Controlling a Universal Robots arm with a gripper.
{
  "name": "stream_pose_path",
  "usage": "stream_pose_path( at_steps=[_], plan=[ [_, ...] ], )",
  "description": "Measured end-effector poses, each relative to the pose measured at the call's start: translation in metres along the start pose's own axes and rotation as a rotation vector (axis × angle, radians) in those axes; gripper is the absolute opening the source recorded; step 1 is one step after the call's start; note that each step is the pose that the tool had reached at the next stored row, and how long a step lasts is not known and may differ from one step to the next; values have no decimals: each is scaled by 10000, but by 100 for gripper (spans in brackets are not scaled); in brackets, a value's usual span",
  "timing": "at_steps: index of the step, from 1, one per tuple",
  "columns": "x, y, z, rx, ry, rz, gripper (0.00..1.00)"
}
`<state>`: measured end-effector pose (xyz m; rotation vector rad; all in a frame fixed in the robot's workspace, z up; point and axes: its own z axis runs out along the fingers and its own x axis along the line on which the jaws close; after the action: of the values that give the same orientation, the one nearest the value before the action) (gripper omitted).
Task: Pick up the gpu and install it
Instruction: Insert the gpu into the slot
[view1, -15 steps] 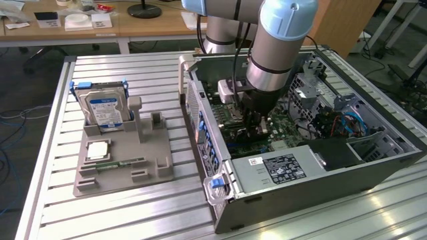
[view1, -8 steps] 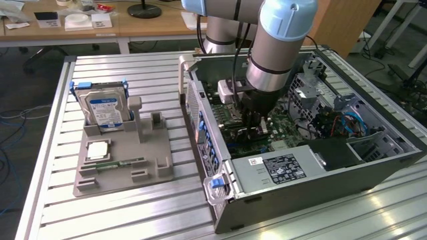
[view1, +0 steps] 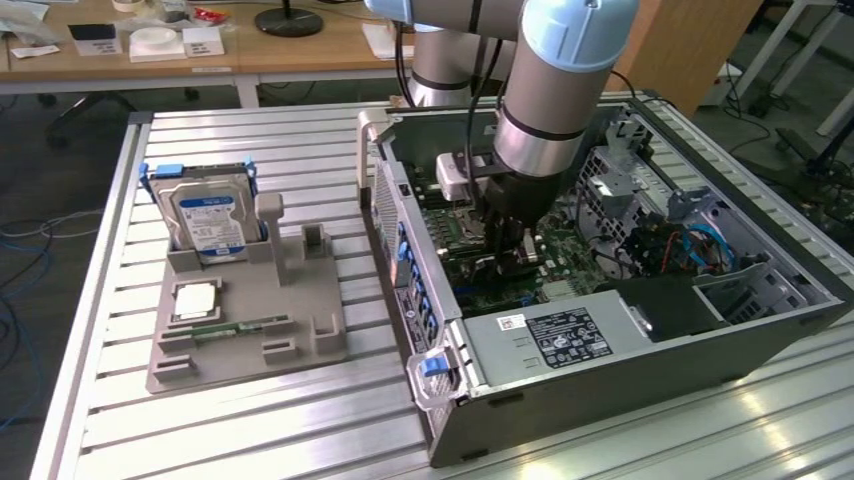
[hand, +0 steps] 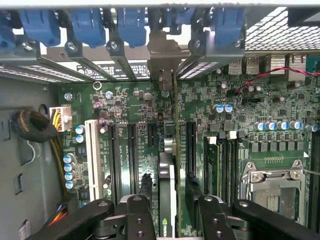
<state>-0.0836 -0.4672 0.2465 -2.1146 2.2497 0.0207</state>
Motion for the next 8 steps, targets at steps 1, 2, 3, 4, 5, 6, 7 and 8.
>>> stream_pose_path(
  at_steps=[1, 2, 3, 4, 5, 6, 7, 8],
  plan=[
    [0, 0, 0, 0, 0, 0, 40],
    [0, 0, 0, 0, 1, 0, 40],
    [0, 0, 0, 0, 1, 0, 40],
    [0, 0, -1, 0, 2, 0, 40],
    [0, 0, -1, 0, 2, 0, 40],
    [0, 0, -1, 0, 2, 0, 40],
    [0, 0, -1, -1, 2, 0, 40],
    [0, 0, -1, 0, 2, 0, 40]
  ],
)
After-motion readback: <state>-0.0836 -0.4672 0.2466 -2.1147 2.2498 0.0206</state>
